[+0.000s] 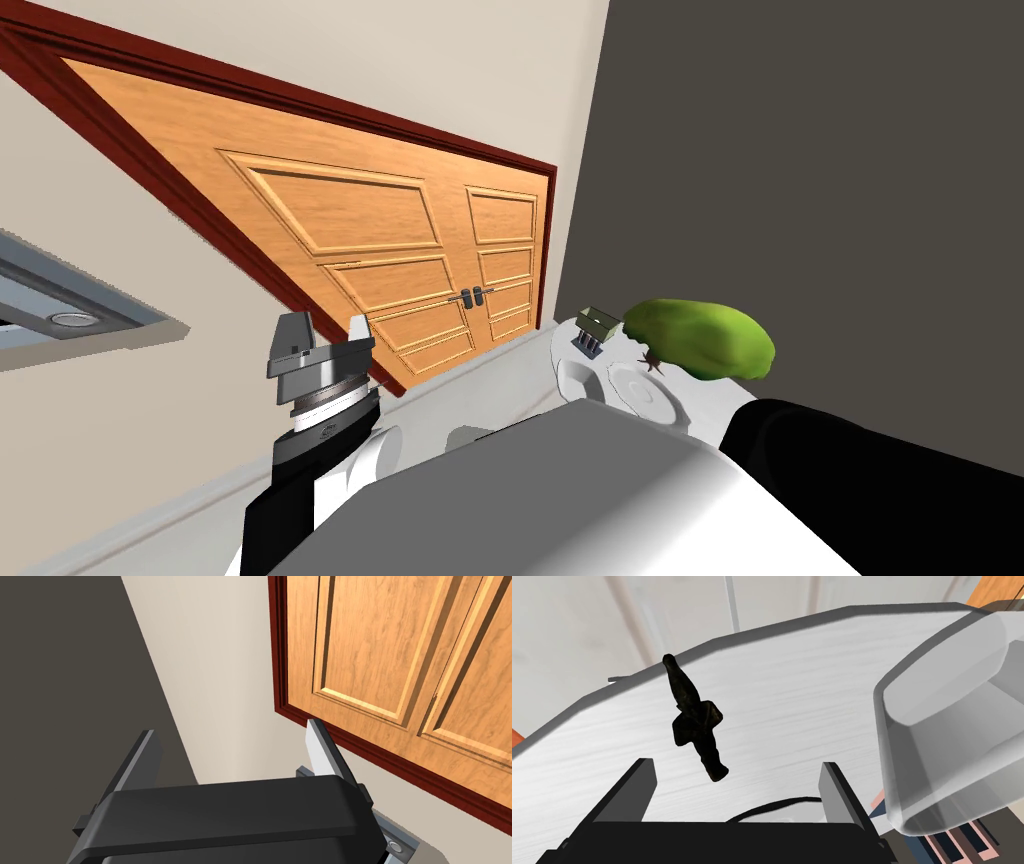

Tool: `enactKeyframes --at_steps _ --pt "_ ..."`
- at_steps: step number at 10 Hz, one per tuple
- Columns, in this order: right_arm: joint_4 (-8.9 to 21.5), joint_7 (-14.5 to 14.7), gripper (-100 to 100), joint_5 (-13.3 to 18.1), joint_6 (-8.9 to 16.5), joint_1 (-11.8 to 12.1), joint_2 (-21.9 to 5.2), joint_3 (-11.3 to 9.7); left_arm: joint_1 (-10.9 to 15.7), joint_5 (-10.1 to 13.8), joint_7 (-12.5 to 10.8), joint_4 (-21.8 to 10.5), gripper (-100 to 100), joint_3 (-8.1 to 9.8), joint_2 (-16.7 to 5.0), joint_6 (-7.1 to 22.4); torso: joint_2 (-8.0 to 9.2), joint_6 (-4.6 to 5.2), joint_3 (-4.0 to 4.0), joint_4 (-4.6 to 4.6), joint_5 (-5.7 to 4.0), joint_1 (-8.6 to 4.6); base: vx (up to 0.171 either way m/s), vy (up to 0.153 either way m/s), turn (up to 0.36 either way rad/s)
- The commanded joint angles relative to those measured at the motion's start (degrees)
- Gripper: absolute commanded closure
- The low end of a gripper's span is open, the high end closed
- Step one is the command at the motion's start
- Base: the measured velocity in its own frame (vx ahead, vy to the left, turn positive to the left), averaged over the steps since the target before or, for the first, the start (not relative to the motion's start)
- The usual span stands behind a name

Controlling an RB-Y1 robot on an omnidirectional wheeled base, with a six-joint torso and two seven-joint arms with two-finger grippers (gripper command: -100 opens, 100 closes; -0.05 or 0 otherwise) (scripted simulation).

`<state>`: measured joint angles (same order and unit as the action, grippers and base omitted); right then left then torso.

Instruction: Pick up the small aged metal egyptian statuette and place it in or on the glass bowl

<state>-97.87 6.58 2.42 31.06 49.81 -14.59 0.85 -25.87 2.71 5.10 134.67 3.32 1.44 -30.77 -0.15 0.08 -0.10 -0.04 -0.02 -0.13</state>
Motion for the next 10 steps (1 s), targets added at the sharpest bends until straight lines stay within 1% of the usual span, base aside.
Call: enactKeyframes --at_steps 1,4,6,7,8,9,10 --pt "2.1 -0.6 -100 -0.4 2.4 0.0 0.1 -0.1 0.0 0.0 0.0 0.0 0 0.0 0.0 0.0 0.0 0.0 0.0 0.0 0.0 0.0 0.01 -0.082 0.343" --pt "4.8 -1.3 -100 -0.4 6.1 0.5 1.1 -0.3 0.0 0.0 0.0 0.0 0 0.0 0.0 0.0 -0.03 0.0 -0.02 0.0 -0.01 -0.02 0.014 -0.07 0.322" --pt "6.2 -1.6 -100 -0.3 8.0 0.8 1.5 -0.4 0.0 0.0 0.0 0.0 0 0.0 0.0 0.0 -0.01 0.03 -0.01 0.0 0.01 0.06 0.0 -0.048 0.251" --pt "7.2 -1.8 -100 -0.3 9.4 1.1 1.8 -0.5 0.0 0.0 0.0 0.0 0 0.0 0.0 0.0 0.0 0.03 0.0 0.0 0.02 0.1 0.003 -0.045 0.332" --pt "7.7 -1.9 -100 -0.3 10.2 1.2 1.8 -0.6 0.0 0.0 0.0 0.0 0 0.0 0.0 0.0 -0.02 0.01 -0.01 0.0 0.02 0.09 0.003 -0.053 0.296" --pt "8.1 -1.7 -100 -0.9 9.8 0.1 1.3 -0.4 0.0 0.0 0.0 0.0 0 0.01 0.0 0.0 -0.02 0.03 -0.01 0.0 0.01 0.07 0.0 -0.029 0.048" --pt "8.2 -1.8 0 -0.9 9.9 0.1 1.3 -0.4 0.0 0.0 0.0 0.0 0 0.01 0.0 0.0 -0.02 0.07 -0.01 -0.01 0.03 0.16 0.0 -0.006 -0.008"
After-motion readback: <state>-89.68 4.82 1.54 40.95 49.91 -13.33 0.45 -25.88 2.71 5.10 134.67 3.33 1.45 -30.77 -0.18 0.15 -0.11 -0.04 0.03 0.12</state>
